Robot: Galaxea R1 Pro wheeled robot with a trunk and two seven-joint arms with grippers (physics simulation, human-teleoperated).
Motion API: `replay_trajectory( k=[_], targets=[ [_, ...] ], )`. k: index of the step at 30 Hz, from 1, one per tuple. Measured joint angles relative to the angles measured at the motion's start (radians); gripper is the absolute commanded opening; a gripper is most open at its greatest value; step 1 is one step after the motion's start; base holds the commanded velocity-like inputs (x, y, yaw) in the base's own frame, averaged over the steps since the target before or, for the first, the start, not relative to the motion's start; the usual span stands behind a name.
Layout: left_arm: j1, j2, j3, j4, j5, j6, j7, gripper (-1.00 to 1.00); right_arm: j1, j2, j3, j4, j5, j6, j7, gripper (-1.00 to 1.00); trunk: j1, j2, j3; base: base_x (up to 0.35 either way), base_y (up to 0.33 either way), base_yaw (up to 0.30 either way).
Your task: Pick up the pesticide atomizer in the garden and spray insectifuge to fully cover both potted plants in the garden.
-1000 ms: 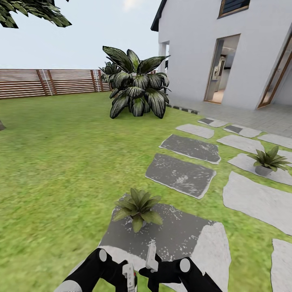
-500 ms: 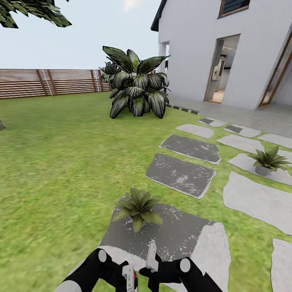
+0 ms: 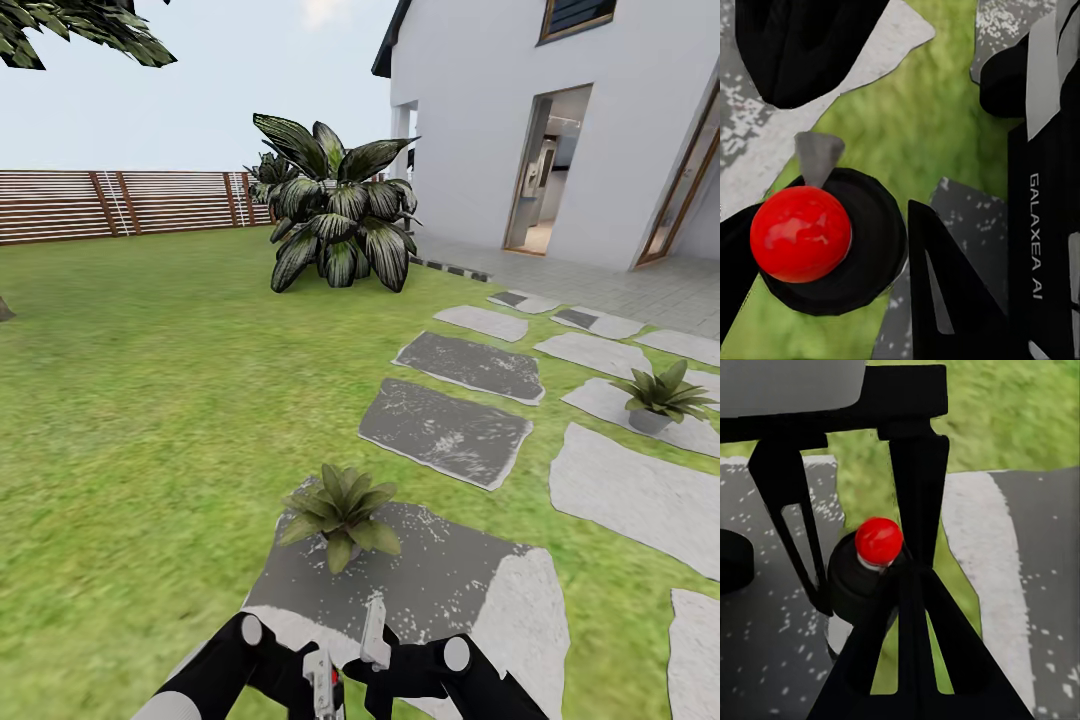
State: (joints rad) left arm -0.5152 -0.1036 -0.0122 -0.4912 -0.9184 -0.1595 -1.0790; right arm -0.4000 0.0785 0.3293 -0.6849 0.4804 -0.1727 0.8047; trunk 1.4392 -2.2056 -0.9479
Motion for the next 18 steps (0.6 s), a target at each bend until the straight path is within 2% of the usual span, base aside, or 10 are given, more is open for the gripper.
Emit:
replay_trajectory(
  k=[2,4,18],
  targets=[
    [0.0,0.002,-0.003,0.0,0.027,-0.003,-0.001,-1.0,0.0,0.0,0.0,0.0,0.0,0.0,0.0,-1.0,0.0,0.0,0.0,0.0,0.0,0.0],
    [0.0,0.003,-0.005,0.0,0.036,-0.003,-0.001,-1.0,0.0,0.0,0.0,0.0,0.0,0.0,0.0,-1.0,0.0,0.0,0.0,0.0,0.0,0.0],
    [0.0,0.006,-0.006,0.0,0.042,-0.004,-0.002,-1.0,0.0,0.0,0.0,0.0,0.0,0.0,0.0,-1.0,0.0,0.0,0.0,0.0,0.0,0.0]
  ],
)
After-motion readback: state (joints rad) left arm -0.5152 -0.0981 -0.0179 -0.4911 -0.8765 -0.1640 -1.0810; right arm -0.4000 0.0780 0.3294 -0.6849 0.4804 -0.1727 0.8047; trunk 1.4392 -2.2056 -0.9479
